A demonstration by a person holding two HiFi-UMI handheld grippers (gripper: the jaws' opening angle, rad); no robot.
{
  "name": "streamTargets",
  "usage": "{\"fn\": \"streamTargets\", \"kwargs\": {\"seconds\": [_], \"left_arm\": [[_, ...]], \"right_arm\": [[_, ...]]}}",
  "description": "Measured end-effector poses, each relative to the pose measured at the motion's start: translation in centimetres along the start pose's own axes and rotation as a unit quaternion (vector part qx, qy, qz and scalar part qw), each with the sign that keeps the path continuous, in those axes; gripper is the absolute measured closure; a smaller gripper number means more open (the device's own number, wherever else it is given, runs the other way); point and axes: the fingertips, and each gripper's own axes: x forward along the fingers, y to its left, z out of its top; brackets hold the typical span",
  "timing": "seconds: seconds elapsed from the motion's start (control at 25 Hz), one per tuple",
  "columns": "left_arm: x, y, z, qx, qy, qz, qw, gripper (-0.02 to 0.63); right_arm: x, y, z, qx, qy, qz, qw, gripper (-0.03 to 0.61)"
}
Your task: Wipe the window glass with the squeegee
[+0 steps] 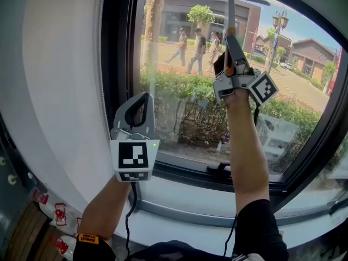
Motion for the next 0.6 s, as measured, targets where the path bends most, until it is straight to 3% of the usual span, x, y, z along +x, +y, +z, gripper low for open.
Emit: {"fn": "streamTargets", "kwargs": {"seconds": [0.28, 0.6], "left_arm": [[-0.3, -1.4, -3.3, -0.007, 0.026, -0.021, 0.9994, 0.595], [-1.5, -6.3, -9.9, -0.047, 0.084, -0.064, 0.9933, 0.595]], "right_arm": [[-3.4, 0.3, -3.2, 0.016, 0.003, -0.005, 1.000, 0.529], [-14.0, 0.4, -10.1, 0.056, 0.017, -0.049, 0.997, 0.529]]}}
